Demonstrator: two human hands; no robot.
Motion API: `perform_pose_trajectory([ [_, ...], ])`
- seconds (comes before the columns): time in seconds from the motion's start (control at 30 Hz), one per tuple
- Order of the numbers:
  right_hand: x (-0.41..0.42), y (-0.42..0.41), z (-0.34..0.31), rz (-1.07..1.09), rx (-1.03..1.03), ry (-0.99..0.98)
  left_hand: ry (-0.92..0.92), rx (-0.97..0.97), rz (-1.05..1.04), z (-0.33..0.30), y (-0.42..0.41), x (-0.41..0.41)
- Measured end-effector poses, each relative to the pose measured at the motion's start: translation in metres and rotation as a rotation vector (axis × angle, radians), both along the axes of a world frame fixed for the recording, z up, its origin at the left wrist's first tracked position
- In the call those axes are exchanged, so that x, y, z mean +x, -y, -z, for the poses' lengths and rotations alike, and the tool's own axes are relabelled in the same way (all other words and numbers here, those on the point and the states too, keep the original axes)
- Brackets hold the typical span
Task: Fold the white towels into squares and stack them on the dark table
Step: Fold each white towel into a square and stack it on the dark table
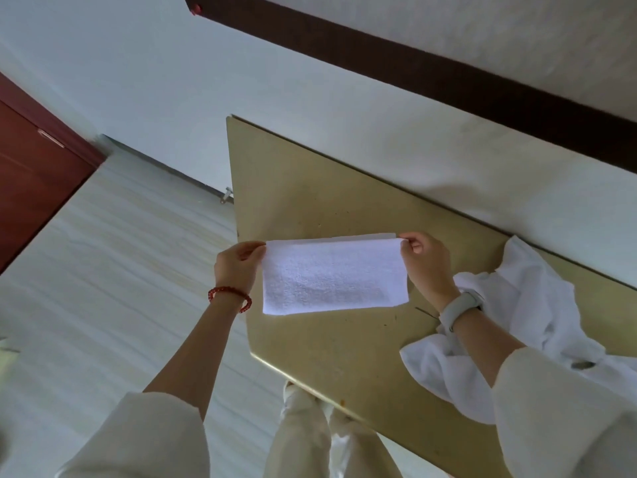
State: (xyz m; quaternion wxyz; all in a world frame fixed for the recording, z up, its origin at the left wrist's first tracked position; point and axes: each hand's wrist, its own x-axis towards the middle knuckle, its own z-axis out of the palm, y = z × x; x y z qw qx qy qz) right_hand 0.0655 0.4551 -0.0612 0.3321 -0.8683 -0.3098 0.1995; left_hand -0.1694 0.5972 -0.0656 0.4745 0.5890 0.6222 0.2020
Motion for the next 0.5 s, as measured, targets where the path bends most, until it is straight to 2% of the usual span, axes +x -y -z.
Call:
perform_pose_trajectory([
  [0.5, 0.012, -0.028, 0.041, 0.022, 0.0, 0.036, -0.155, 0.023, 0.007, 0.035, -0.023, 0.014],
])
